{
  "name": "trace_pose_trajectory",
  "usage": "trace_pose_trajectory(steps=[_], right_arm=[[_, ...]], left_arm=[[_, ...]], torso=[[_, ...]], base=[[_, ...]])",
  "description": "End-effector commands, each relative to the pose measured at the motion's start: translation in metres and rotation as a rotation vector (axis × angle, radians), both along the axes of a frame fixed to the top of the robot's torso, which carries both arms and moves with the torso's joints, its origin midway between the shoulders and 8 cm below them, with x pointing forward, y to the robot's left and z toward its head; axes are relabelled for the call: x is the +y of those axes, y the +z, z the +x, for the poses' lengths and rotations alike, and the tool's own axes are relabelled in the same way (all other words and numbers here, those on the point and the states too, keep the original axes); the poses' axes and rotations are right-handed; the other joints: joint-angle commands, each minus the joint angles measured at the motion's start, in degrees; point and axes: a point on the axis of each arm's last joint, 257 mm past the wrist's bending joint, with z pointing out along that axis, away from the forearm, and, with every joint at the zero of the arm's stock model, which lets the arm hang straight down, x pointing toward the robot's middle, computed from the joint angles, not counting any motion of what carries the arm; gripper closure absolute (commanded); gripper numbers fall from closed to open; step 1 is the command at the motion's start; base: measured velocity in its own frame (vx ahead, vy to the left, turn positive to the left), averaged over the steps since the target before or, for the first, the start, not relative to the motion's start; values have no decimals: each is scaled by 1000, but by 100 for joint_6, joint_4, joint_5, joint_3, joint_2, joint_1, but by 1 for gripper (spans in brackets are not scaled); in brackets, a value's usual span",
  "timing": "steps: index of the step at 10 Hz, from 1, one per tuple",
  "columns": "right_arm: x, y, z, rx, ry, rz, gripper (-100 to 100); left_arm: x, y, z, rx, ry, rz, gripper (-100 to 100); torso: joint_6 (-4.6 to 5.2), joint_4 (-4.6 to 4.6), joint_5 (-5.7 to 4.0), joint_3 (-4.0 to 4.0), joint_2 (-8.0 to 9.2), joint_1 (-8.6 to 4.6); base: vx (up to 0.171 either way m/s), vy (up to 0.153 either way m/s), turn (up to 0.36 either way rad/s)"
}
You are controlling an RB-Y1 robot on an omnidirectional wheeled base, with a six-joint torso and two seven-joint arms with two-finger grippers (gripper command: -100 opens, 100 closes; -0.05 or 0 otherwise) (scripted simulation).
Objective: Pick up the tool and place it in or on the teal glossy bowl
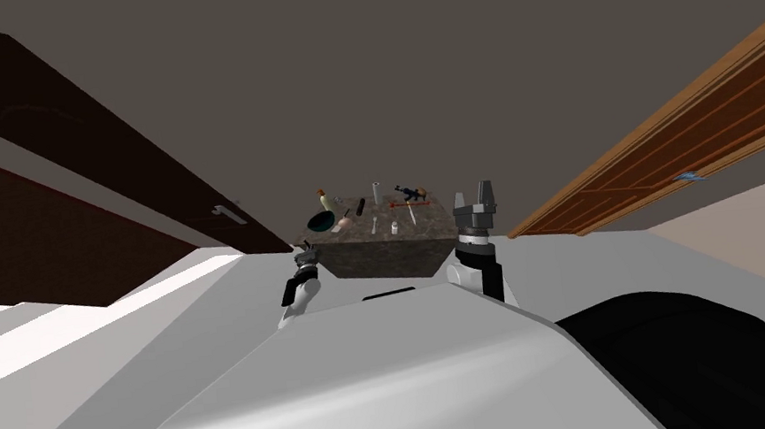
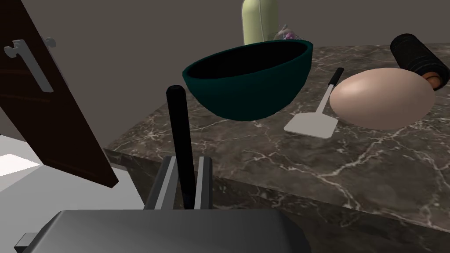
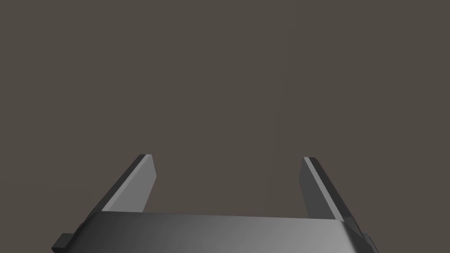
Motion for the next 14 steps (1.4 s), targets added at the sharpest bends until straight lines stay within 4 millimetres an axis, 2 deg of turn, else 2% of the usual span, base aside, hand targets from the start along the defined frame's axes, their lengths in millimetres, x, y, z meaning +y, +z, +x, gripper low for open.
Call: trace_pose_trajectory(steps=[1,4,8,14], right_arm=[[0,0,0,0,0,0,0],[0,0,0,0,0,0,0],[0,0,0,0,0,0,0],[0,0,0,0,0,0,0]], left_arm=[[10,1,8,11,-8,5,100],[29,6,21,26,-15,13,100],[62,24,47,28,-10,8,100],[85,51,79,1,6,-33,100]], torso=[[0,0,0,0,0,0],[5,-2,-3,-8,-15,-7],[7,-1,-3,-14,-29,-9],[22,-9,5,-42,-81,-16]], base=[[-113,-37,109],[-94,-22,84],[-71,-24,59],[36,-36,-25]])
